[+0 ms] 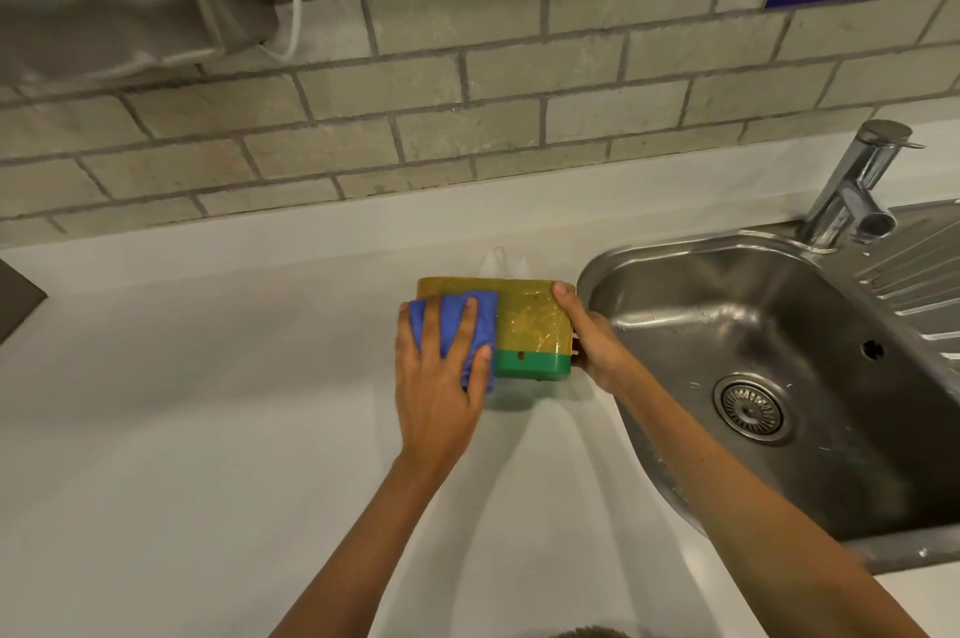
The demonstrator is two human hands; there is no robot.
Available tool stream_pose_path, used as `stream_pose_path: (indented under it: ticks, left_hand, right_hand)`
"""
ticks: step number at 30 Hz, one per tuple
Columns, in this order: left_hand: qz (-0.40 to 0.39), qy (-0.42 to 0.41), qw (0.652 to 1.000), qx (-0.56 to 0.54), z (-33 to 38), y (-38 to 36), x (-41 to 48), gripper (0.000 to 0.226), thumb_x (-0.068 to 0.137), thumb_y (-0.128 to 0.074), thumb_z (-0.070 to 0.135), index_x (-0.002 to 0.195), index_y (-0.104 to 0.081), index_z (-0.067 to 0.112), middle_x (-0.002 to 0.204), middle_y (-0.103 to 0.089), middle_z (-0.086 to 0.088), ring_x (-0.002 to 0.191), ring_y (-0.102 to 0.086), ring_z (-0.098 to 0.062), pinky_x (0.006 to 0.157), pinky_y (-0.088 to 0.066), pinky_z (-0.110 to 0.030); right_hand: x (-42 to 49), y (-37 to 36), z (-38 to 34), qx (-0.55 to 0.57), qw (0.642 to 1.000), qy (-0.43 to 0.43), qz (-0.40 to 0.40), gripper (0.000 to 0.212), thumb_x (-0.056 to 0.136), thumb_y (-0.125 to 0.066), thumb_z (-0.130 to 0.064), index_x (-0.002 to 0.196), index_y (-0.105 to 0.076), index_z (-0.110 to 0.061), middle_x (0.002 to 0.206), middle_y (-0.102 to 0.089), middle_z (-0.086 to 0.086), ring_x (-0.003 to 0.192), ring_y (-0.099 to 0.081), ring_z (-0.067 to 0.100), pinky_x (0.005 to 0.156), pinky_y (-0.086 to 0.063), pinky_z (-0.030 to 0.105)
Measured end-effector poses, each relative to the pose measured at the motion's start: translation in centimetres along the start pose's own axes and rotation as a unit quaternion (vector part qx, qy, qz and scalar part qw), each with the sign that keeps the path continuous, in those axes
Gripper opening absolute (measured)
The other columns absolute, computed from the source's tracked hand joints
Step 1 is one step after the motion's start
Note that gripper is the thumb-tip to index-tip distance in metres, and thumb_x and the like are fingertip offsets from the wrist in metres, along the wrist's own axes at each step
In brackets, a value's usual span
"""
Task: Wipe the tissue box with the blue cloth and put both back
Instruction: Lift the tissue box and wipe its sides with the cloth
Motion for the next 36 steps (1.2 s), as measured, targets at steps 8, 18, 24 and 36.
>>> stream_pose_path:
  ticks: [8, 18, 24, 36]
  left_hand:
    - [-0.039, 0.015, 0.999, 0.006, 3.5, -0.8, 1.5, 0.059, 0.093, -0.019, 0.049, 0.14, -0.042, 0.02, 0.149, -0.039, -0.016, 0.135, -0.034, -0.045, 0.102, -0.042, -0.055]
    - [-0.029, 0.075, 0.996, -0.029, 3.8, -0.7, 2.4, 0.064, 0.091, -0.014, 0.054, 0.142, -0.038, 0.023, 0.152, -0.033, -0.014, 0.14, -0.025, -0.042, 0.11, -0.034, -0.056]
    - [-0.01, 0.004, 0.999, -0.033, 1.1, -0.6, 0.4, 0.057, 0.094, -0.025, 0.047, 0.138, -0.046, 0.017, 0.147, -0.041, -0.016, 0.137, -0.03, -0.046, 0.105, -0.04, -0.055]
    - [-0.012, -0.046, 0.999, -0.017, 1.9, -1.0, 0.0, 0.059, 0.095, -0.021, 0.049, 0.135, -0.05, 0.017, 0.144, -0.045, -0.016, 0.133, -0.037, -0.045, 0.101, -0.041, -0.053]
  right_hand:
    - [0.2, -0.6, 0.3, 0.007, 1.0, 0.016, 0.011, 0.092, 0.041, -0.062, -0.076, 0.109, -0.062, -0.014, 0.095, -0.071, 0.004, 0.09, -0.068, 0.019, 0.069, -0.055, 0.03]
    - [0.1, -0.9, 0.3, 0.008, 1.0, 0.022, 0.012, 0.095, 0.038, -0.062, -0.079, 0.108, -0.06, -0.014, 0.099, -0.071, 0.005, 0.092, -0.068, 0.02, 0.075, -0.056, 0.033]
    - [0.0, -0.7, 0.3, 0.004, 1.0, 0.015, 0.014, 0.094, 0.045, -0.059, -0.075, 0.114, -0.058, -0.011, 0.106, -0.069, 0.008, 0.097, -0.066, 0.024, 0.085, -0.055, 0.039]
    - [0.1, -0.3, 0.3, 0.001, 1.0, 0.011, 0.011, 0.074, 0.066, -0.056, -0.069, 0.113, -0.06, -0.011, 0.096, -0.07, 0.004, 0.088, -0.067, 0.018, 0.067, -0.055, 0.028]
Point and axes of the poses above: each hand's wrist, its own x-axis towards the middle knuckle, its own y-axis out of the back of the hand, z = x × y, the point moved 1 cm from there along x, towards the middle knuckle
